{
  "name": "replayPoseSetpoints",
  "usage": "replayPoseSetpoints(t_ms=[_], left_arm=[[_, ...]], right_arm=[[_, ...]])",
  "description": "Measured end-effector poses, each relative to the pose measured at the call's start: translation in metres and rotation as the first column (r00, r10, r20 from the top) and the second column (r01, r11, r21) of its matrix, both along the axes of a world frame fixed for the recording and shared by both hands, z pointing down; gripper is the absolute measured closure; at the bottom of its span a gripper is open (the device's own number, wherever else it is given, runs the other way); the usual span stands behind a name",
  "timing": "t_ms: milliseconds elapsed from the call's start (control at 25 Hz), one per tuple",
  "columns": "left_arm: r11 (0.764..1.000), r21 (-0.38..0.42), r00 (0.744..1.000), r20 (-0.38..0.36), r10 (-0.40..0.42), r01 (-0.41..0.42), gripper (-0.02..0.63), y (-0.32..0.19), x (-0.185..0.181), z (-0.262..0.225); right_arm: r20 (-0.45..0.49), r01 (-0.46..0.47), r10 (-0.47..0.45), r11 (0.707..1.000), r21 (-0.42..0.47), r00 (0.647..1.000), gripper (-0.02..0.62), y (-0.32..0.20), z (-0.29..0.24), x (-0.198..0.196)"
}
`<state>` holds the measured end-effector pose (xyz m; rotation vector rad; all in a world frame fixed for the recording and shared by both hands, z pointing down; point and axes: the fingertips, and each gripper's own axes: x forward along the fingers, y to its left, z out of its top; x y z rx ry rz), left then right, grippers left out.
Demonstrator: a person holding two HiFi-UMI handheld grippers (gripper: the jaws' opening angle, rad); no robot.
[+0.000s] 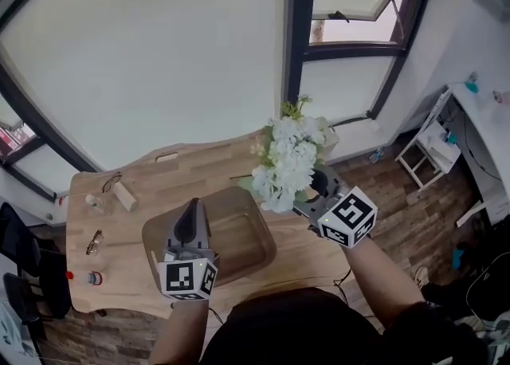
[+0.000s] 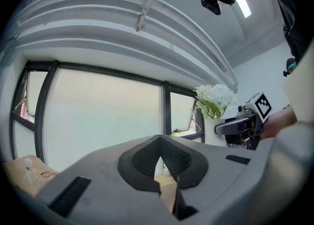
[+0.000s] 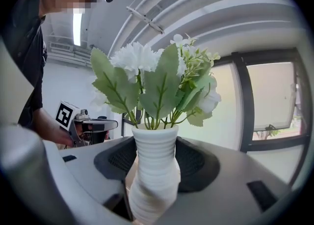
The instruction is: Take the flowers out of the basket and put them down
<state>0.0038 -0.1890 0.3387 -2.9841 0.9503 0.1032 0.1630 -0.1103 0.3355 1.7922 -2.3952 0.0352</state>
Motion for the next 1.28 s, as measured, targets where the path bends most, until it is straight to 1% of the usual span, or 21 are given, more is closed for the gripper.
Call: replayPoseSetpoints(t_ms=[240,400,560,680,840,1040,1280], left_arm=[[0.999,-0.023,0.998,0.026,0.049,-0.049,0.606,0.002,0.027,0.014],[0.996,-0.008,0.996,0.036,0.086,-0.086,0.606,0.008,0.044,0.015],[0.996,-0.019,0.995,0.042,0.086,-0.085,0.606,-0.004,0.048,0.018],[0.994,-0.024,0.993,0.046,0.108,-0.107,0.606,-0.005,0.053,0.023],[0.996,-0.013,0.995,0.045,0.09,-0.089,0.606,-0.004,0.057,0.026],[0.995,-0.023,0.993,0.066,0.095,-0.094,0.606,-0.005,0.068,0.031],[0.996,-0.018,0.994,0.071,0.083,-0.082,0.606,-0.008,0.078,0.039]], right_arm=[[0.01,-0.076,0.076,0.997,-0.019,0.997,0.331,0.024,0.016,0.025],[0.028,-0.123,0.124,0.992,-0.002,0.992,0.331,0.034,0.024,0.04],[0.042,-0.165,0.165,0.986,-0.008,0.985,0.331,0.034,0.038,0.049],[0.059,-0.175,0.175,0.985,0.003,0.983,0.331,0.034,0.047,0.055],[0.087,-0.186,0.182,0.982,0.034,0.979,0.331,0.037,0.055,0.06],[0.105,-0.195,0.193,0.981,0.004,0.975,0.331,0.035,0.077,0.071],[0.105,-0.219,0.219,0.976,-0.008,0.97,0.331,0.034,0.104,0.082]])
